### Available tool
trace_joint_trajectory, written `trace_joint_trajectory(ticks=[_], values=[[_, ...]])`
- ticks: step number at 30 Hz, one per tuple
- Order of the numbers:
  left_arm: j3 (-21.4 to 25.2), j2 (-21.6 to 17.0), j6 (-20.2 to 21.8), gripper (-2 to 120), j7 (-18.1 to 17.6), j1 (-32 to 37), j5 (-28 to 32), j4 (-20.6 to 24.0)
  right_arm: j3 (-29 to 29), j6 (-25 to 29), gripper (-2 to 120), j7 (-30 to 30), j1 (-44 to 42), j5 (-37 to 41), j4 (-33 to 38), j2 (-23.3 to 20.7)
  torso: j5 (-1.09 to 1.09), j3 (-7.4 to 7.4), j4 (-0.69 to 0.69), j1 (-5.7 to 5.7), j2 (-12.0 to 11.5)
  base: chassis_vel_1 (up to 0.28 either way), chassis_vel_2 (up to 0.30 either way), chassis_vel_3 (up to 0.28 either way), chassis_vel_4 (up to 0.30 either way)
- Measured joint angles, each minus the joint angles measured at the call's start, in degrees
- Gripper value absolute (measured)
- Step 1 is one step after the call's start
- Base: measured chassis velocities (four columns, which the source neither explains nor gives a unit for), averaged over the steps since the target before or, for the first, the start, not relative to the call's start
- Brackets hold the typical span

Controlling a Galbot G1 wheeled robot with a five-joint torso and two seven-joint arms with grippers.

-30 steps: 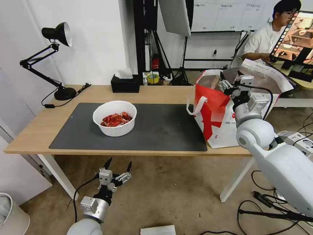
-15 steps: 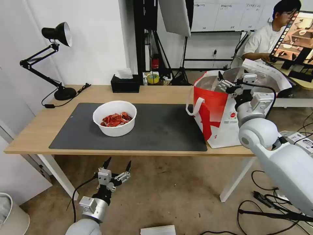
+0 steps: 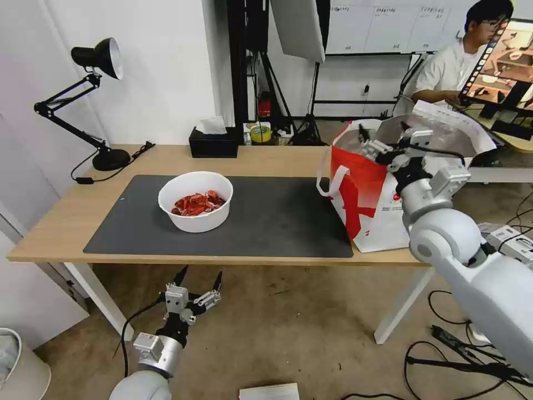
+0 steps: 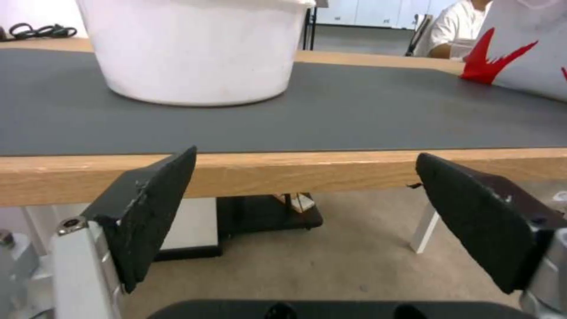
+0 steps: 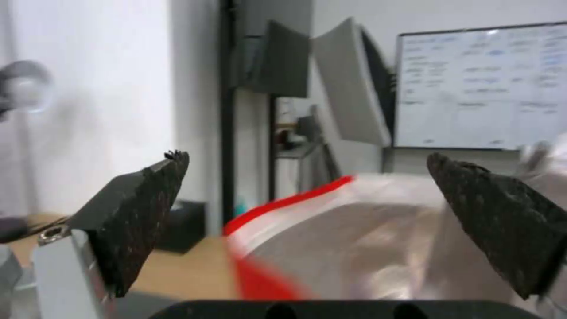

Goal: Pick up the trash from the table and place it into the takeout bag.

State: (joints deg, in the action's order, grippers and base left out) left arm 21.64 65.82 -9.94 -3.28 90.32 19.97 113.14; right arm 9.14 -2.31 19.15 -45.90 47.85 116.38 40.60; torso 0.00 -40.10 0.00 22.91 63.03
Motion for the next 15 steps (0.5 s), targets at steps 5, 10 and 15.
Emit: trace_joint_trajectory(ticks=[5,10,15], values=[[0.78,-0.24,0.02,100,-0.03,-0.10,0.27,0.21,0.89,0.06,100,-3.39,-5.37,1.10,4.95,-1.60,0.00,0.00,0.00,0.00,0.00,0.000,0.000,0.000,0.000],[3.09,0.72,0.02,100,-0.04,1.47,0.27,1.12,-0.87,0.13,100,-4.87,-8.32,1.07,7.23,-1.65,-0.01,0.00,0.01,0.00,0.00,0.000,0.000,0.000,0.000],[3.85,1.08,0.02,100,-0.07,1.98,0.21,1.53,-1.34,0.46,100,-5.68,-12.03,0.32,8.30,-1.00,-0.01,0.00,0.02,0.00,0.00,0.000,0.000,0.000,0.000]])
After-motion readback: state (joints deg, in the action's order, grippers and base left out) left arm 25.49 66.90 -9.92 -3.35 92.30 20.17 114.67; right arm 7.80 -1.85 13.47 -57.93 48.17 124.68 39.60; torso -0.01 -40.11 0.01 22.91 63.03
